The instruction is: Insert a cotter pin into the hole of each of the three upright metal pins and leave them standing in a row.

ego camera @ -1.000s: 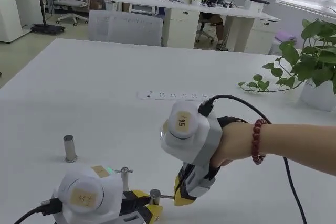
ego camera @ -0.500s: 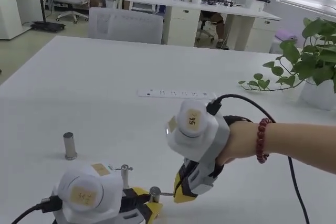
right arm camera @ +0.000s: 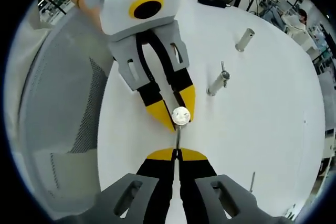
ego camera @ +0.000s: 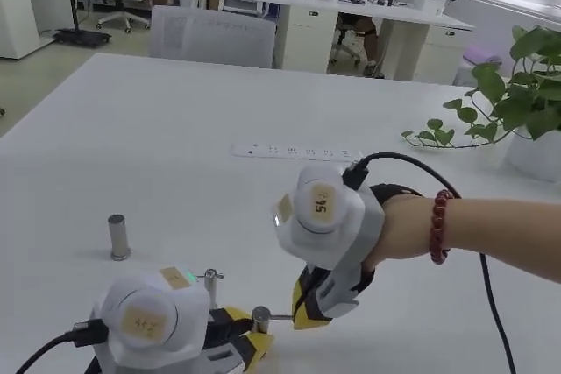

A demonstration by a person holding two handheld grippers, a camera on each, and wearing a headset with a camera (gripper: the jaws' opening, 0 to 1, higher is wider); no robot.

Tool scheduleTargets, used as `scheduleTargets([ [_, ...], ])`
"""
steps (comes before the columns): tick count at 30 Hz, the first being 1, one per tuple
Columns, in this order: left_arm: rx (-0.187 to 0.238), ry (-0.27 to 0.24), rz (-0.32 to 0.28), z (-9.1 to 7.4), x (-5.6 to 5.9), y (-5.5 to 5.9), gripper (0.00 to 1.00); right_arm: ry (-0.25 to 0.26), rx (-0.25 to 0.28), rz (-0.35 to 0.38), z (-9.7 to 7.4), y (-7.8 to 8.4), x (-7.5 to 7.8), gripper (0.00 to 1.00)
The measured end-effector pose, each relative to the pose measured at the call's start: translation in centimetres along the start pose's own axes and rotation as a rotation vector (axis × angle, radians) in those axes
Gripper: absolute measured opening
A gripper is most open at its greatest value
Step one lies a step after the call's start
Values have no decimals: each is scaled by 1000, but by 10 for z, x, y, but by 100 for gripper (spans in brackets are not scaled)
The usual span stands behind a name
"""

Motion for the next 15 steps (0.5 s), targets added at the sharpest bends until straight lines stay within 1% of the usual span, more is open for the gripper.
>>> scheduleTargets([
  [2, 0, 0, -1, 0, 0, 0, 11, 0, -8, 28, -1, 0, 0, 3],
  [9, -6, -3, 7, 1, 0, -1, 11, 7, -13, 9, -2, 0, -1, 3],
  [14, -7, -5, 3, 1, 0, -1, 11, 17, -33, -21, -3, -1, 0, 3],
  [15, -7, -5, 3, 1, 0, -1, 11, 17, -35, -19, -3, -1, 0, 3],
])
Point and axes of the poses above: the centre of the closed fingertips' face, and the gripper's own axes: z roughly forward along the fingers, x roughly to its right, y roughly out of its underside, the point moved 6 cm from there along -z, roughly backward along the fingers, and after that the axes turned 9 degrees about -z, right-handed, at the moved point
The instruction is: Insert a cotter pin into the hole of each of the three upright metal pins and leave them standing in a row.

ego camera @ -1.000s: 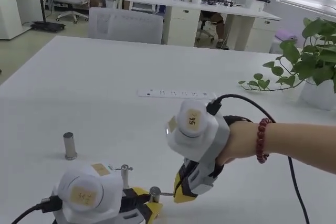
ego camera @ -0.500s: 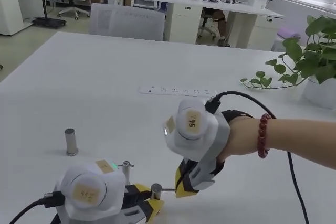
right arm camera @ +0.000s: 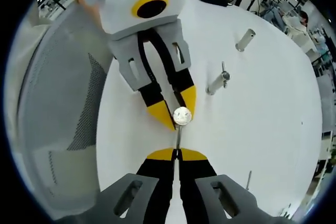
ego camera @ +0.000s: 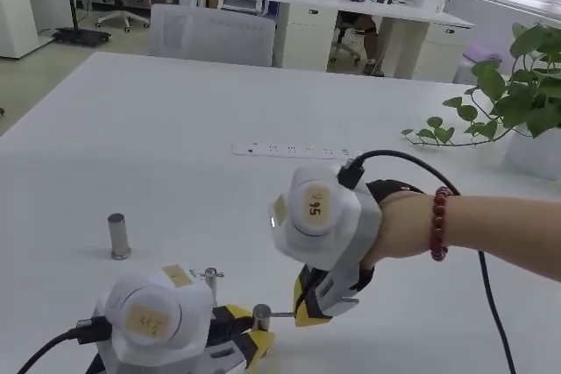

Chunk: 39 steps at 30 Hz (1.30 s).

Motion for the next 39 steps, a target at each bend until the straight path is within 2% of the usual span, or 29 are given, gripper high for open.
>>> scheduleTargets([
  [8, -4, 0, 25, 0, 1, 0, 11, -5, 20, 28, 0, 3, -1, 3],
  [18, -4, 7, 27, 1, 0, -1, 11, -2, 63, 84, 1, 10, 0, 3],
  [29, -10, 12, 36, 1, 0, -1, 11, 1, 10, -18, 1, 7, -1, 3],
  [39, -11, 14, 50, 0, 1, -1, 11, -7, 10, -21, -1, 6, -1, 3],
])
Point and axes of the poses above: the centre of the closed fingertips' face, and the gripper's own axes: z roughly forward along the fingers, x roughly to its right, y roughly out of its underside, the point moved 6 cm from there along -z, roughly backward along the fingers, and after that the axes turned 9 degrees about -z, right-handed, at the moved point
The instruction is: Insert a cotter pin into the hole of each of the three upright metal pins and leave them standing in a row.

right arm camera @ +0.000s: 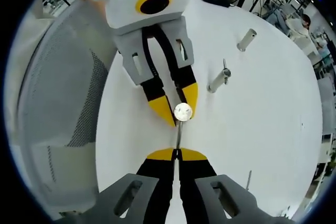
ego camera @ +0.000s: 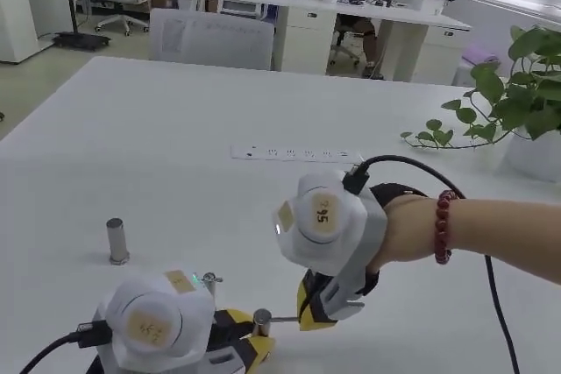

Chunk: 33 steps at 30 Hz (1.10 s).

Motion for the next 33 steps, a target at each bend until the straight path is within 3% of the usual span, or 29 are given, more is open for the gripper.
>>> scheduleTargets([
  [14, 1, 3, -1, 1, -1, 0, 11, 0, -6, 1, 0, 3, 1, 3],
  [25, 0, 9, 11, 2, 0, -1, 11, 10, 45, 2, 2, 4, 1, 3],
  [33, 0, 11, 13, 4, 1, -2, 11, 19, 74, -13, 8, -9, 4, 3],
])
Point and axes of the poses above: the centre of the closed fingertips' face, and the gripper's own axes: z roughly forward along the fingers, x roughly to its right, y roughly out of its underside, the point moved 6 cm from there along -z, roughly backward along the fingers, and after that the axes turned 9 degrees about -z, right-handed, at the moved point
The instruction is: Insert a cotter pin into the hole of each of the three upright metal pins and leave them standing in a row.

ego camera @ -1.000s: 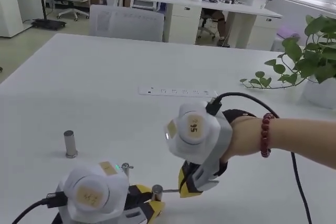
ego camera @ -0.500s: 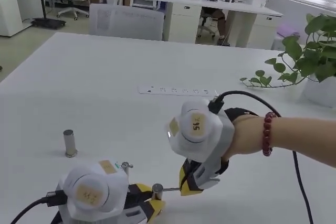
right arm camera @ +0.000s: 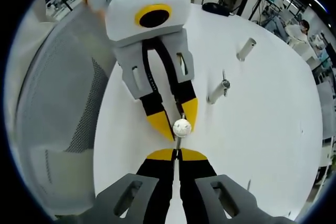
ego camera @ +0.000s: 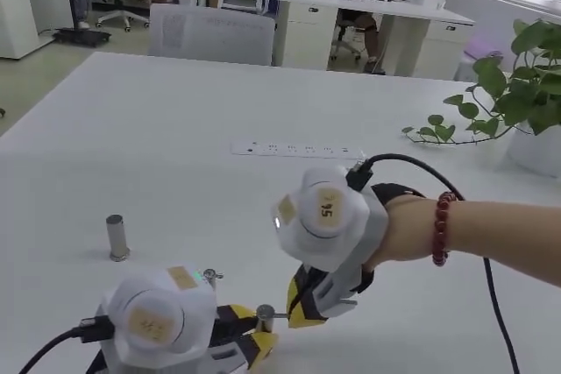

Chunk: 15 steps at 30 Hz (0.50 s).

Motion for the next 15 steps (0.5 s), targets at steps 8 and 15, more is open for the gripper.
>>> scheduleTargets([
  [8, 4, 0, -9, 0, -1, 0, 11, -3, -1, -4, 1, -3, 1, 3],
  [15, 20, -1, -35, 1, -1, 1, 11, 6, 10, 5, 1, -7, 1, 3],
])
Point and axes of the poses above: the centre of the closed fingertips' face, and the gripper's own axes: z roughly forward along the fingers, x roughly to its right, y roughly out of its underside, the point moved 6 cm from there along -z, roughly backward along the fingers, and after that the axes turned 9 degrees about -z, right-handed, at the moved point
